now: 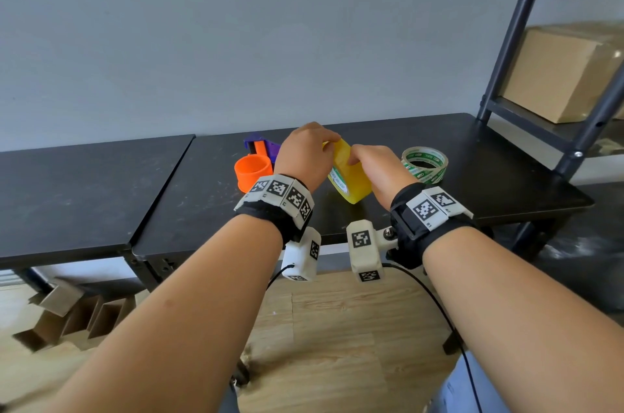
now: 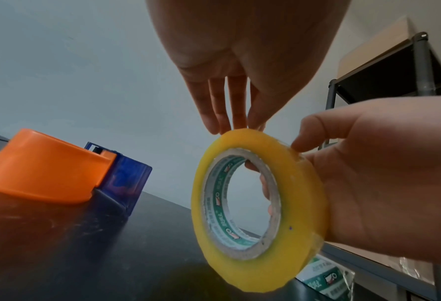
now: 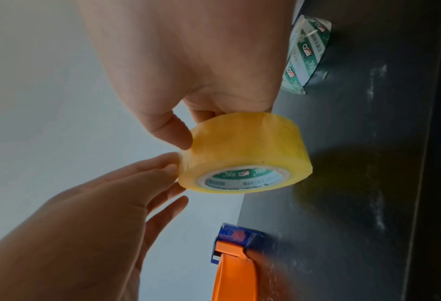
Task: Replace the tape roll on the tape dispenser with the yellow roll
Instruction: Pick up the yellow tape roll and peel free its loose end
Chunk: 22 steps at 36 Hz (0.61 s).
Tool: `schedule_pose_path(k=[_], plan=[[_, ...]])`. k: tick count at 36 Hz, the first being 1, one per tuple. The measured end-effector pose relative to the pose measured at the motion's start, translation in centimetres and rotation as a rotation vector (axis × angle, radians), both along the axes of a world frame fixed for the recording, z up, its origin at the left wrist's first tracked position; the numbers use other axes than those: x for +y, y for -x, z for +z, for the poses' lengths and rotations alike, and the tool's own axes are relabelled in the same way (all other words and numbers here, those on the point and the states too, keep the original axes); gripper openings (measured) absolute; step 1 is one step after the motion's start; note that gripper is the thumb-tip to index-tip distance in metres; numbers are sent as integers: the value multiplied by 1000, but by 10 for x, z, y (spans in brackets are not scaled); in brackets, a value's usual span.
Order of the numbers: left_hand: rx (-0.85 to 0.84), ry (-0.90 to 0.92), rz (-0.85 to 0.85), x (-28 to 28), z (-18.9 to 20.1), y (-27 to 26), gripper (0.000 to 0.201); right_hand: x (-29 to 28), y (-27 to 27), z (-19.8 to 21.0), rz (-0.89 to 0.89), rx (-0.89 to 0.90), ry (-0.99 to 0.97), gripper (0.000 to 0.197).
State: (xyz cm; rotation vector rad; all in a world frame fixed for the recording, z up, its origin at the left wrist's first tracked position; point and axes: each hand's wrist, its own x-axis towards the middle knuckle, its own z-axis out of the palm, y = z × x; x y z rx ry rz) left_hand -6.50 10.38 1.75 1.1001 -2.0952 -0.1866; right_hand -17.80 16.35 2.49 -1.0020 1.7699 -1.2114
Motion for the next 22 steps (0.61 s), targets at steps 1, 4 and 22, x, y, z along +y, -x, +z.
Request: schedule_pose_path(k=[1, 4, 22], plan=[[-5, 8, 2, 0, 0, 0, 31, 0, 0, 0, 1, -1, 1, 15], [-10, 16, 0, 2, 1, 0, 30, 0, 1, 0, 4, -8, -3, 14], [-268, 115, 62, -3, 6, 8, 22, -2, -2, -2, 33, -31, -13, 19]])
